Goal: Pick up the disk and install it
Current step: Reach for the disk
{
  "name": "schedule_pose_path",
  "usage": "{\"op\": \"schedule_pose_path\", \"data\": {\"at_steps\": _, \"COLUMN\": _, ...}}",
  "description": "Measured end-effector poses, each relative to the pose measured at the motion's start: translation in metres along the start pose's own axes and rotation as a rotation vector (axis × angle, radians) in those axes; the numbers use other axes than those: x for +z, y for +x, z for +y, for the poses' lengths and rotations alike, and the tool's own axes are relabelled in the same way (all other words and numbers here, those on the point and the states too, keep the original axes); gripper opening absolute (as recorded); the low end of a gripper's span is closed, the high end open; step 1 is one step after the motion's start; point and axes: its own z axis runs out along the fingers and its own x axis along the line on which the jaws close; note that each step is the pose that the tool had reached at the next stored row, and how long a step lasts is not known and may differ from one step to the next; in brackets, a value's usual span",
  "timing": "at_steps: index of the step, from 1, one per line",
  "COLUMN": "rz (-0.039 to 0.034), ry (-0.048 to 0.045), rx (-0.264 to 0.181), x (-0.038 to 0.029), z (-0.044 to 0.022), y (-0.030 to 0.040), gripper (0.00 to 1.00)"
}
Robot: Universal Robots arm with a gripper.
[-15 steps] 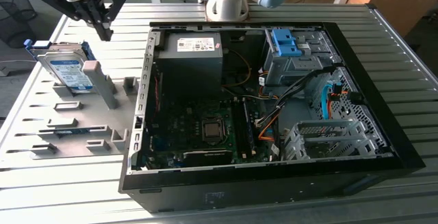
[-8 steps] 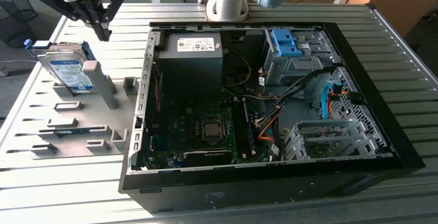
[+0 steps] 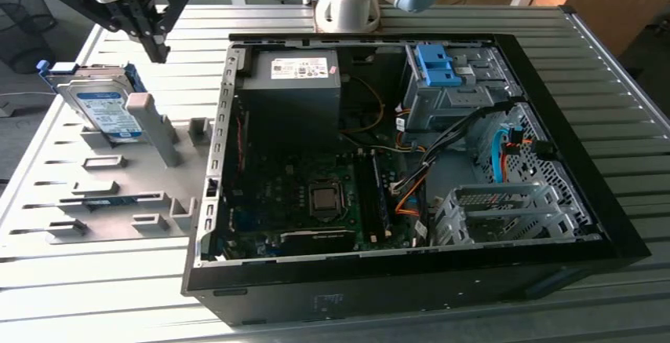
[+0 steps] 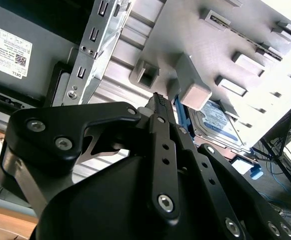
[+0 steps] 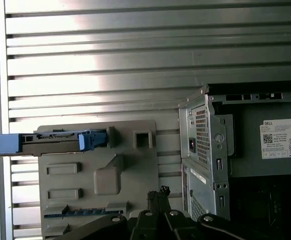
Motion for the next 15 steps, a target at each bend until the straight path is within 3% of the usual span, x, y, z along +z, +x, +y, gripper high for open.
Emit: {"op": "schedule_pose_path", "data": {"at_steps": 15, "rz": 0.0000, "ry": 0.0000, "rx": 0.000, "x": -0.0004, "z": -0.0021, "y": 0.0272, "gripper": 0.11}}
